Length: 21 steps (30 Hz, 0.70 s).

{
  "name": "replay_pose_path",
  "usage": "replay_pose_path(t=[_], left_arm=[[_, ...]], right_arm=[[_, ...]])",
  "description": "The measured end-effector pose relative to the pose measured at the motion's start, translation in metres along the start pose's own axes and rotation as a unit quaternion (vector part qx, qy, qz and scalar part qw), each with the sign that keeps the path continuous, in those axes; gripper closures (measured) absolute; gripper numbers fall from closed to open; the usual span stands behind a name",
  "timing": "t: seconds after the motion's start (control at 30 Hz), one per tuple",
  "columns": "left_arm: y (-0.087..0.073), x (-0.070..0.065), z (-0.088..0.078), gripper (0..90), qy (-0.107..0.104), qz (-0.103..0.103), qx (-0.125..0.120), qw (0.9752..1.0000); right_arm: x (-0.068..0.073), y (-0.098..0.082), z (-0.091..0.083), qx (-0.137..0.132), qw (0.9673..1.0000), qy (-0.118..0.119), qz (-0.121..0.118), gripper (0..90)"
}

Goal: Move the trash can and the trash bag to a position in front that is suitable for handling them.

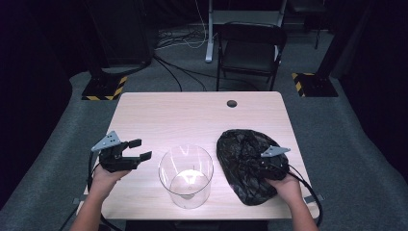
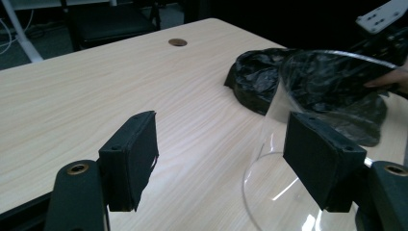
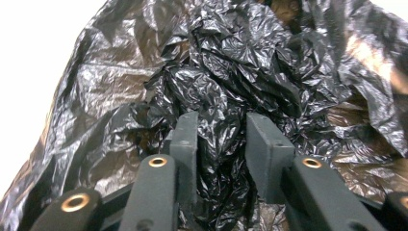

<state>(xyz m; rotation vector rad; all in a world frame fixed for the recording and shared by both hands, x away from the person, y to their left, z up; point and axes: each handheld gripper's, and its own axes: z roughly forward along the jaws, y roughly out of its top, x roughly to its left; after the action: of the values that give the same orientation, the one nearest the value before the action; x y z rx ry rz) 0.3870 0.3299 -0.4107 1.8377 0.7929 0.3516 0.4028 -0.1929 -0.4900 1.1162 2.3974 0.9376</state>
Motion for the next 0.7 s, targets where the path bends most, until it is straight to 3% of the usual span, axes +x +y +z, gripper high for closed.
replay_pose_path(t=[0.17,0.4,0.6,0.7], left_arm=[[-0.004,0.004,0.000,27.3,0.004,-0.006,0.001,1.0000],[-0.008,0.009,0.004,27.3,0.013,-0.011,0.009,0.9998],[-0.009,0.010,0.006,27.3,0.017,-0.012,0.011,0.9997],[-0.010,0.010,0.007,27.3,0.017,-0.011,0.014,0.9997]], right_arm=[[0.009,-0.013,-0.015,0.001,0.9998,0.018,-0.003,67.3],[0.024,-0.027,-0.035,-0.015,0.9996,0.021,-0.007,64.8],[0.029,-0.026,-0.038,-0.027,0.9990,0.031,0.019,38.9],[0.034,-0.022,-0.040,-0.031,0.9992,0.018,0.016,31.3]])
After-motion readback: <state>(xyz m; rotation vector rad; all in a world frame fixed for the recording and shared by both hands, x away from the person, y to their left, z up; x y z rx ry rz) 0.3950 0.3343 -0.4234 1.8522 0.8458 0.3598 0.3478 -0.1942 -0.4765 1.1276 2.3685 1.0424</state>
